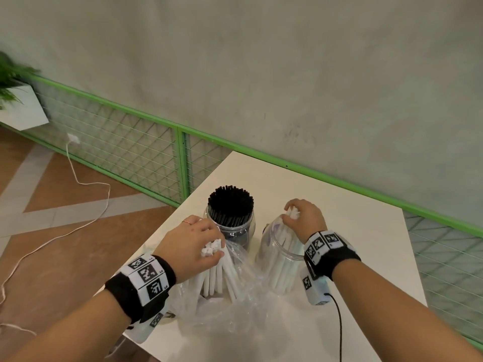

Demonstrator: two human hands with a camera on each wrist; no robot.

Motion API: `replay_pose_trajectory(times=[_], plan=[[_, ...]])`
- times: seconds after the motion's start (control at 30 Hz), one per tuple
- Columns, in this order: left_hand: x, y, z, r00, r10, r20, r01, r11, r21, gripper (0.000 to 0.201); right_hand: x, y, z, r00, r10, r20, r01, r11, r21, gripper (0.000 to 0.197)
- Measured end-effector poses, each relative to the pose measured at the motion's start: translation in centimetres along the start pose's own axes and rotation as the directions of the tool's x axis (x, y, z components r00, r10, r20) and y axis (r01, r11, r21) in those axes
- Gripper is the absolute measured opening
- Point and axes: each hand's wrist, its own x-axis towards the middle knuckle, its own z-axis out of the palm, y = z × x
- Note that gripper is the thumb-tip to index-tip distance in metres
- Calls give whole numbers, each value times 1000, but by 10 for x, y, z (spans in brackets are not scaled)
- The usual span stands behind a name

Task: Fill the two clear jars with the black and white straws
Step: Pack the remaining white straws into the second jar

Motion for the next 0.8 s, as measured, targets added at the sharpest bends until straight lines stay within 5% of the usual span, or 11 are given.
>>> replay_pose_trajectory(times=[0.17,0.4,0.57,0.67,0.8], plan=[[-1,0,2,1000,13,-18,-13,1000,-17,24,7,-3,-16,992,-80,-92,84,996,39,14],[-4,2,1,999,34,-34,-34,999,-15,25,-8,8,-16,999,7,-42,-15,983,-184,46],[-5,2,1,999,30,-30,-31,999,-10,26,-37,-23,-25,960,-161,-230,178,983,54,40],[-7,3,1,999,33,-28,-33,999,-8,28,-73,-63,-20,971,-231,-70,241,928,285,19],[-7,5,-1,1000,27,-11,-27,1000,13,30,-108,-96,18,929,-228,290,115,926,359,16]])
